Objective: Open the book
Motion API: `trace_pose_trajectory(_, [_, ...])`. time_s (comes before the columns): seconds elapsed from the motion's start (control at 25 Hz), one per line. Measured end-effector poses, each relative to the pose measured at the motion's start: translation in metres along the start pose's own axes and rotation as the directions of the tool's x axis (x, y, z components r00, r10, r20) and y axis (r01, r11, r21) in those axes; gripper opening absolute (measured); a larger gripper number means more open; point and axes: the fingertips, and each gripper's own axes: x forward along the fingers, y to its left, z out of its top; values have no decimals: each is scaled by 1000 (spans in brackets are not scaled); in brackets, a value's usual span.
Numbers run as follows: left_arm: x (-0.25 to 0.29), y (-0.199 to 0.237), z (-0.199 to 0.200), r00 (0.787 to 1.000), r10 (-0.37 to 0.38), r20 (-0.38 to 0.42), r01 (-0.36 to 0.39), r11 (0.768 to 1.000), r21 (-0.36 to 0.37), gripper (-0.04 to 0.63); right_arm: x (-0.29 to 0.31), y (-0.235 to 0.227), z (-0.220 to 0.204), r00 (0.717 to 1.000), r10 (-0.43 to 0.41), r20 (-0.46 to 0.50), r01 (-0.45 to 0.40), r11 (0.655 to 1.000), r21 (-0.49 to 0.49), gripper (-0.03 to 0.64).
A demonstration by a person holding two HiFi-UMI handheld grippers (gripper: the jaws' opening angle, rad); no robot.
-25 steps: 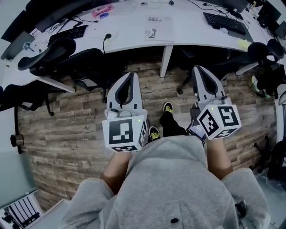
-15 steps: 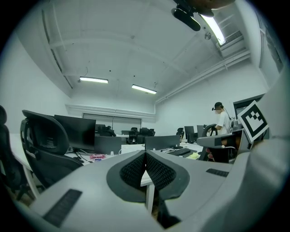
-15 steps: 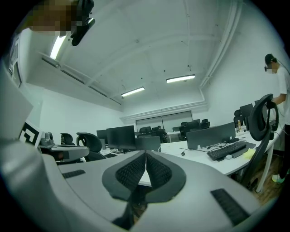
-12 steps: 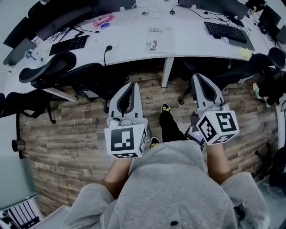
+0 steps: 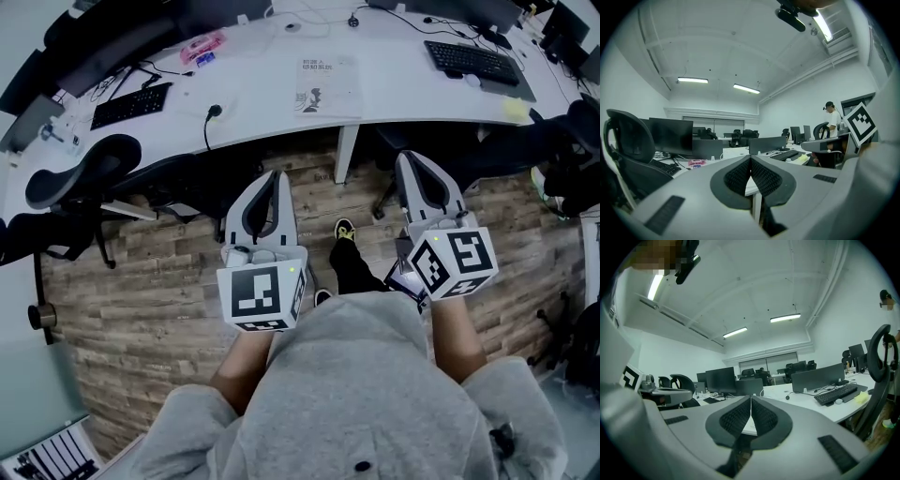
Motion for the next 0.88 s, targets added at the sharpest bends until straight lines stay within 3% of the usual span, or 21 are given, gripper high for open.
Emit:
trace_pose_trajectory(0.32, [48,8,-4,999,-19,-30,19,1000,-4,9,32,-31,-1,999,-15,-42,14,1000,-11,26])
trace_pose_trajectory(0.6, [93,16,-7,998,-26,-59,26,1000,-11,9,64,-51,28,995,44,-87,-53,993,-104,26])
trace_pose_trajectory(0.88, [135,22,-2,997,-18,-74,16,1000,-16,9,104,-81,27,994,36,-100,-42,998,-55,26])
